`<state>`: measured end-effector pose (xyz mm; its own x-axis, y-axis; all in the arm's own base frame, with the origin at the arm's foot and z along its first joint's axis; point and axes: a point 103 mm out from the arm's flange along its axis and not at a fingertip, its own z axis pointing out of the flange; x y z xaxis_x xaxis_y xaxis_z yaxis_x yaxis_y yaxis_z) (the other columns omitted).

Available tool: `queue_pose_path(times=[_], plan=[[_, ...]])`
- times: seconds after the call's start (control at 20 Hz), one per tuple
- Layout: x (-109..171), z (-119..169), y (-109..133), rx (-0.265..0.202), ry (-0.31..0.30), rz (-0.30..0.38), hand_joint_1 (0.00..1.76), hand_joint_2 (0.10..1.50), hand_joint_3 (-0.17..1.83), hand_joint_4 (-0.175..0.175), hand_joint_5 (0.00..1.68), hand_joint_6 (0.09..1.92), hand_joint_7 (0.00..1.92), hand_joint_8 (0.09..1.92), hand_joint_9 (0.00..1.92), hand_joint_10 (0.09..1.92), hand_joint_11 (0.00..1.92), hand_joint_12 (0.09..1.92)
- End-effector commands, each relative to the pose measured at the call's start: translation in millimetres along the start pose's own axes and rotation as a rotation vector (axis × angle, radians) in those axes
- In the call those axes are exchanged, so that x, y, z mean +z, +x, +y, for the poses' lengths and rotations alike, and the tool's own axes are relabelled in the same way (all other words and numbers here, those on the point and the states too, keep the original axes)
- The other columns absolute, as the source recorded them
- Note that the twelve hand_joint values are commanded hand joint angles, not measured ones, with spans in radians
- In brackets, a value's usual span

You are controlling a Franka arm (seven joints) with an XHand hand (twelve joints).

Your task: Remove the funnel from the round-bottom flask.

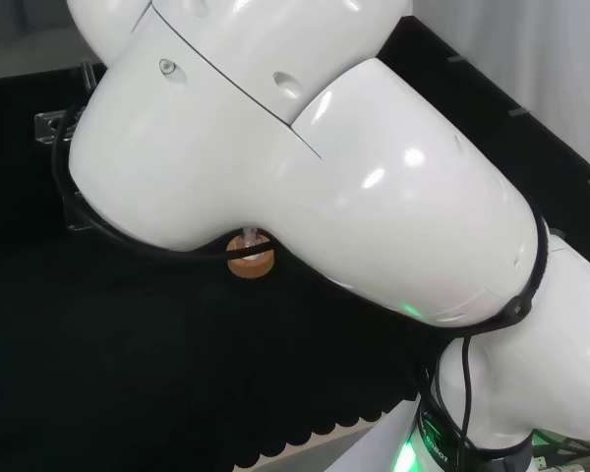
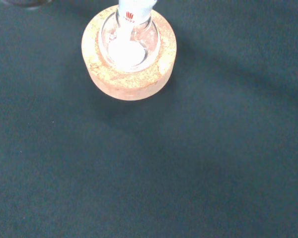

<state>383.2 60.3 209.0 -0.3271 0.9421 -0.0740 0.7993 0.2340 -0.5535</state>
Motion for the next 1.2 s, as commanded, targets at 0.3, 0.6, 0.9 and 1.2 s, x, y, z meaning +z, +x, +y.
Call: queue_pose_path(times=[0.3, 0.6, 0.9, 1.2], plan=[[8, 9, 1, 0.004, 0.037, -0.023, 0.65, 0.7, 0.37, -0.042, 0.05, 0.09, 0.0, 0.51, 0.25, 0.78, 0.4, 1.45], [10, 10, 0, 0.004, -0.002, -0.069, 0.66, 0.7, 0.38, -0.035, 0.07, 0.09, 0.03, 0.63, 0.35, 0.72, 0.38, 1.46], [3, 6, 4, 0.028, -0.094, -0.173, 0.75, 0.7, 0.47, -0.021, 0.36, 0.09, 0.3, 0.66, 0.64, 0.59, 0.46, 1.38], [-10, 0, 8, 0.03, -0.146, -0.21, 0.81, 0.72, 0.54, -0.008, 0.69, 0.14, 0.5, 0.61, 0.85, 0.49, 0.58, 1.31]])
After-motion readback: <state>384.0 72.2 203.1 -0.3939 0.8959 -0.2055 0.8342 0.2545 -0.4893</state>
